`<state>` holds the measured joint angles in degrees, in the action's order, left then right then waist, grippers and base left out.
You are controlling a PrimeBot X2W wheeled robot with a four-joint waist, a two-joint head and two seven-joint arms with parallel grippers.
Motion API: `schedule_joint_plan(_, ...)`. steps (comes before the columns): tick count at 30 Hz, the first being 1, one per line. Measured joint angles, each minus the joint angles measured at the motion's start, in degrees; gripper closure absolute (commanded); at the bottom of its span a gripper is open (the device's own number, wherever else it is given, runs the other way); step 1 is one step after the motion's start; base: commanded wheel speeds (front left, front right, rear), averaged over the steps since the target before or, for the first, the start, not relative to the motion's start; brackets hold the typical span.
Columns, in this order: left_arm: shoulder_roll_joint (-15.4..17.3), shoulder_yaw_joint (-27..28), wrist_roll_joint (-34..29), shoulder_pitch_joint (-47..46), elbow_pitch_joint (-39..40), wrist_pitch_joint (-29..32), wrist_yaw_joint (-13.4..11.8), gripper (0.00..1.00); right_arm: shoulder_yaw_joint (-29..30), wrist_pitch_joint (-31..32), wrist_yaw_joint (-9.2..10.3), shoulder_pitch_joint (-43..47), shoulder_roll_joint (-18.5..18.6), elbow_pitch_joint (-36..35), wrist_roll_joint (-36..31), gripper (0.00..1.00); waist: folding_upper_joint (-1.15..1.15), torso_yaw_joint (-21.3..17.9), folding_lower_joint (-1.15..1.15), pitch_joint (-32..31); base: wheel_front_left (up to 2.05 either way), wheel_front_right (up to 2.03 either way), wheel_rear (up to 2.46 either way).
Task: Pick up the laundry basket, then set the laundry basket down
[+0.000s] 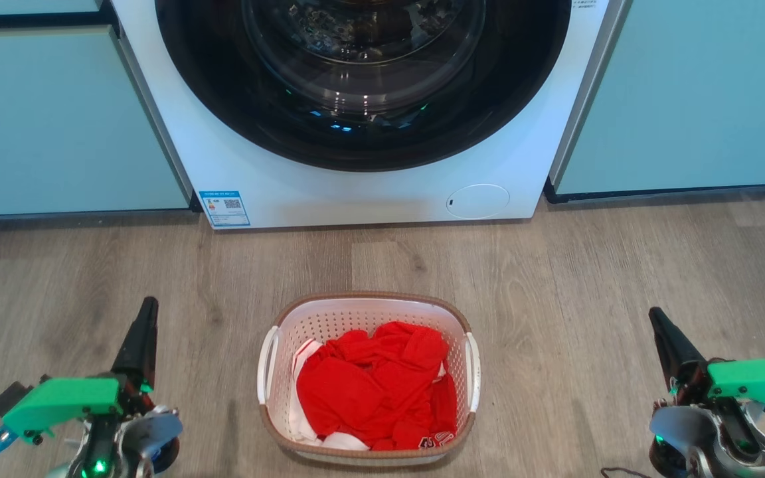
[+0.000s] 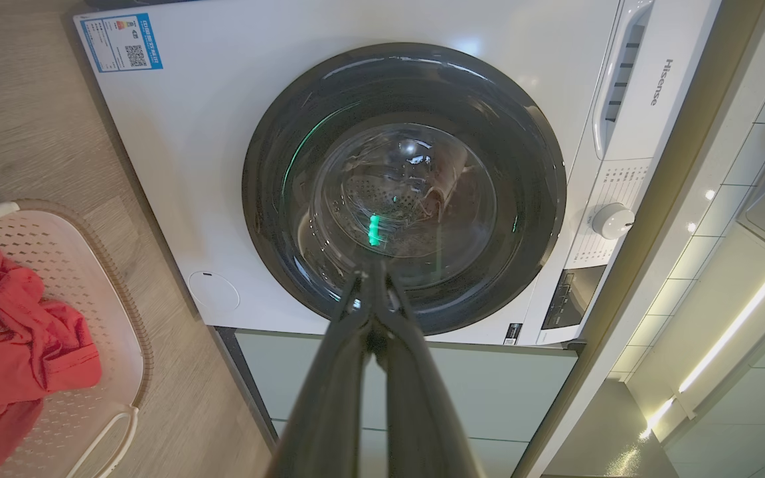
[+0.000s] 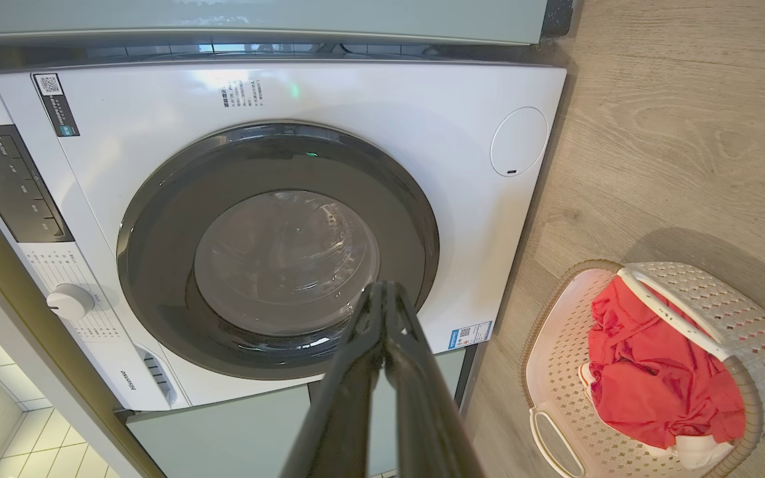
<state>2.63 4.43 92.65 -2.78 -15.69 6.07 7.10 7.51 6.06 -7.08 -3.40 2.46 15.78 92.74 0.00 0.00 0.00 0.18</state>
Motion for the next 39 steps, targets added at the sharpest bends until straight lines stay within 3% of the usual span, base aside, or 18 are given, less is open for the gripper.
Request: schedule_joint_plan(39,0.0,0.0,0.0,0.0,0.0,0.0,0.0,1.00,0.0,0.0,0.00,0.0,0.0,0.0,0.0,1.00,0.00,0.0,0.00,0.0,0.00,0.00,0.00)
